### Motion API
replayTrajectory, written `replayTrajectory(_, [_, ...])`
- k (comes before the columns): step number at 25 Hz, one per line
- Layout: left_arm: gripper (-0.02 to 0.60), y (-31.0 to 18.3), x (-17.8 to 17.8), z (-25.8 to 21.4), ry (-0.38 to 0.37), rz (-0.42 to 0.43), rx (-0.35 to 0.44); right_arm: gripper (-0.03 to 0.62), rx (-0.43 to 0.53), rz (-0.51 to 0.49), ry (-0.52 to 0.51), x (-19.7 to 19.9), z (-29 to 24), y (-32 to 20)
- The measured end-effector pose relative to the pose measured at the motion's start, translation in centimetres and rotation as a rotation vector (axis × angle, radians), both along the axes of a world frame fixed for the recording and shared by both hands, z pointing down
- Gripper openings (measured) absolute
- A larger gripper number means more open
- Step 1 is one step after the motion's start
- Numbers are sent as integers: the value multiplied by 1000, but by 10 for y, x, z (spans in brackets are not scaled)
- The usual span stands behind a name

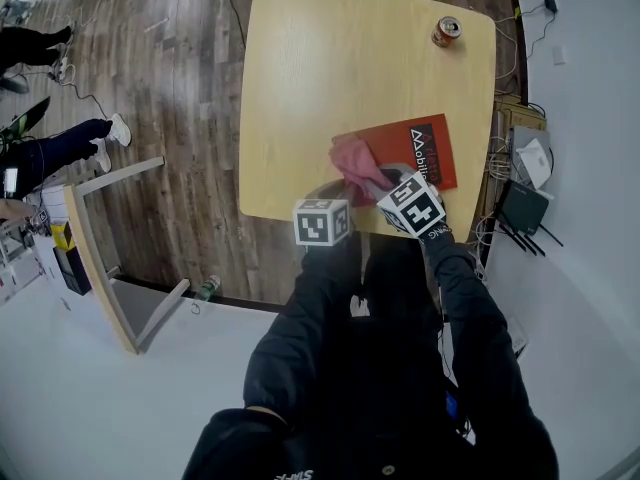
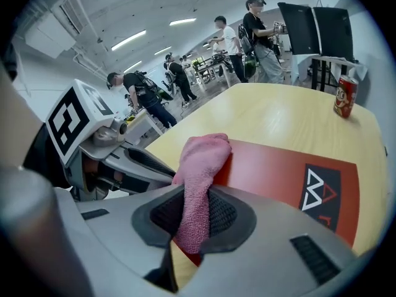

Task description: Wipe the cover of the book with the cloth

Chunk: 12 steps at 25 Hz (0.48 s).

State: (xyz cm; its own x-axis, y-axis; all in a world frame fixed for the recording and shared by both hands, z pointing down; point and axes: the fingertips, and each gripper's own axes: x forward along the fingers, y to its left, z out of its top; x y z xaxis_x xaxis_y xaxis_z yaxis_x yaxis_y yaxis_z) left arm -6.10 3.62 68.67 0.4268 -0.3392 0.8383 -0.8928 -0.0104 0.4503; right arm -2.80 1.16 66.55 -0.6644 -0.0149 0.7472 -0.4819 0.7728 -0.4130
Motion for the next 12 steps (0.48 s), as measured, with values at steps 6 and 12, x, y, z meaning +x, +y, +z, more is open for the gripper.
replayTrajectory(6, [98,0,-1,0,-1,-2,-2,78,6,44,17,23,2,-6])
replayTrajectory(12, [98,0,0,0,-8,-2,-4,78,18,105,41,55,2,-19])
